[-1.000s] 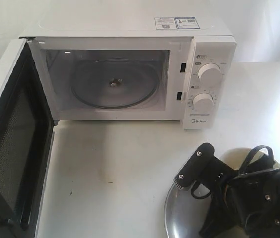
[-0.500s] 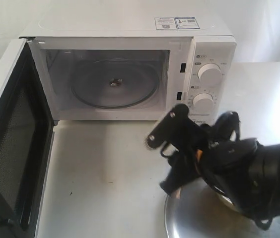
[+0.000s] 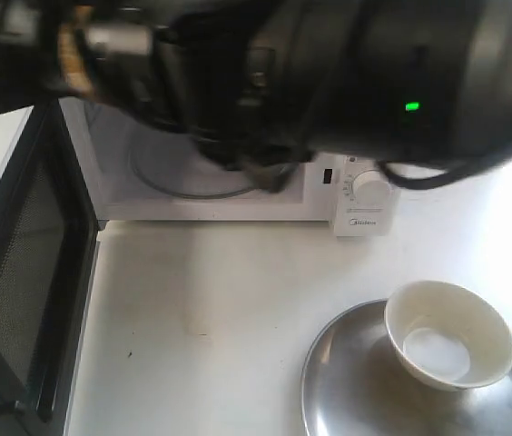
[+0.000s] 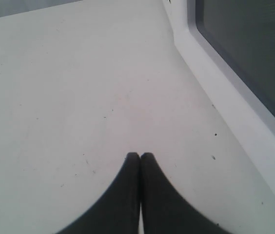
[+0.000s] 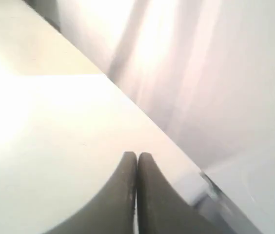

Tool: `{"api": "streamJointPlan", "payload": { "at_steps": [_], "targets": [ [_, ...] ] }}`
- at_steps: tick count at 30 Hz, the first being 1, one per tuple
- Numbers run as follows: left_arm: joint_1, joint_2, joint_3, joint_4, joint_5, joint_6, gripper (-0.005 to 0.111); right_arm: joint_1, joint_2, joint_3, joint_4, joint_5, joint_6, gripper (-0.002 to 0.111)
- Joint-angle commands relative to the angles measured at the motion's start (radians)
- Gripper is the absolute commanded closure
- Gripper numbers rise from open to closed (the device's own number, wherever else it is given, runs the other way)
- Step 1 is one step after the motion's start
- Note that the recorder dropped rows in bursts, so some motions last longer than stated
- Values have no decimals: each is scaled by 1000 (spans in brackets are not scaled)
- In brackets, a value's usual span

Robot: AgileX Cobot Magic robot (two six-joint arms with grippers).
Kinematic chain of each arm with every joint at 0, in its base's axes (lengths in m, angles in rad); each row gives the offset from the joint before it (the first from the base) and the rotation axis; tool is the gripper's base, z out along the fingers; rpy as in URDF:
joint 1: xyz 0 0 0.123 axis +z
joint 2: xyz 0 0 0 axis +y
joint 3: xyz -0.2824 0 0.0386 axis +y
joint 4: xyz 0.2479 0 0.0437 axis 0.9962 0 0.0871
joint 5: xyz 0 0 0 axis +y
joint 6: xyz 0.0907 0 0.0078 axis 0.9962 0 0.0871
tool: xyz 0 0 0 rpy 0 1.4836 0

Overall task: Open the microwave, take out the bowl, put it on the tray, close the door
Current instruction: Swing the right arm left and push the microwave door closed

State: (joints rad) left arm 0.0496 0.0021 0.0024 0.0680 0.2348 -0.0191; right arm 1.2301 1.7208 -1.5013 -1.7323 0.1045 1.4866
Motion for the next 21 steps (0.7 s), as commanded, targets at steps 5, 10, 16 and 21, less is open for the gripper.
{"api": "streamJointPlan", "payload": {
  "at_steps": [5,10,16,21],
  "targets": [
    [-2,-2,-2,-7,0,-2,107,190,281,-274,-12,36,-434,108],
    [-2,-2,-2,-7,0,-2,107,251,364,-334,-12,265,-810,108],
    [-2,-2,-2,-7,0,-2,107,278,383,-334,-12,656,-1143,108],
    [-2,-2,-2,-7,0,-2,107,260,383,-334,-12,923,-1300,108]
  ]
}}
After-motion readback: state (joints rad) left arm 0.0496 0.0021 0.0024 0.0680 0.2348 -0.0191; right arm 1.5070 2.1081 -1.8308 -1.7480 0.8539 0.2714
